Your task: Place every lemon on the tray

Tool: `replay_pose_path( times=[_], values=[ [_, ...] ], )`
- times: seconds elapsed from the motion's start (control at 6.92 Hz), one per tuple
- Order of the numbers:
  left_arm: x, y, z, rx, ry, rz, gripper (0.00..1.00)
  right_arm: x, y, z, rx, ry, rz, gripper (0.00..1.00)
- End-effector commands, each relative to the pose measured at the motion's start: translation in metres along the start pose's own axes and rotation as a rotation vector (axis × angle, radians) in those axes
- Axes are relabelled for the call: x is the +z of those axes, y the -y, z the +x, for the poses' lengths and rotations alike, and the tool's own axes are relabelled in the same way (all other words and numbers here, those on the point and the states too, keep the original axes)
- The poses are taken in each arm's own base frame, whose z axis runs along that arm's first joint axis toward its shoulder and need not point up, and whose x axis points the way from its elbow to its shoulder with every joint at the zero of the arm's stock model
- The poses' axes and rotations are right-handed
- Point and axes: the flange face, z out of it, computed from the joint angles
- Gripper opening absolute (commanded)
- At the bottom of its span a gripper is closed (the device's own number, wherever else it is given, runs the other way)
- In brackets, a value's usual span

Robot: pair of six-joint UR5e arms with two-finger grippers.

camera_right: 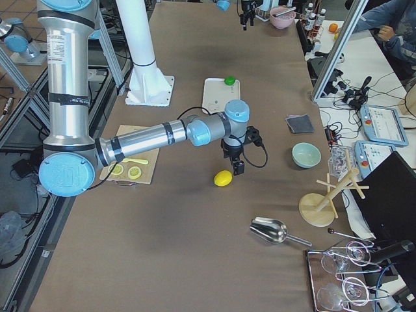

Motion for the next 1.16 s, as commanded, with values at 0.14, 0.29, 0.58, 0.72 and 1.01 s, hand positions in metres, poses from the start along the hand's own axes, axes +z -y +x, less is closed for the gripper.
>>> replay_pose_path(
  times=[0.14,0.29,0.58,0.72,1.01],
  values=[
    [-0.002,0.001,0.001,0.002,-0.001,0.003,0.98,0.065,-0.001,-0.009,-0.007,0.039,0.016,1.0],
    [-0.002,0.002,0.001,0.003,-0.002,0.004,0.98,0.078,0.0,-0.022,0.002,0.032,-0.004,1.0],
    [-0.003,0.005,0.003,0.004,-0.003,0.008,0.98,0.09,-0.002,-0.02,-0.012,-0.028,-0.016,0.99],
    [-0.002,0.005,0.003,0.003,-0.004,0.007,0.98,0.093,-0.003,-0.023,-0.014,-0.026,-0.021,0.99],
    [-0.002,0.005,0.004,0.0,-0.004,0.008,0.98,0.104,-0.004,-0.029,-0.023,-0.025,-0.036,0.97]
  ],
)
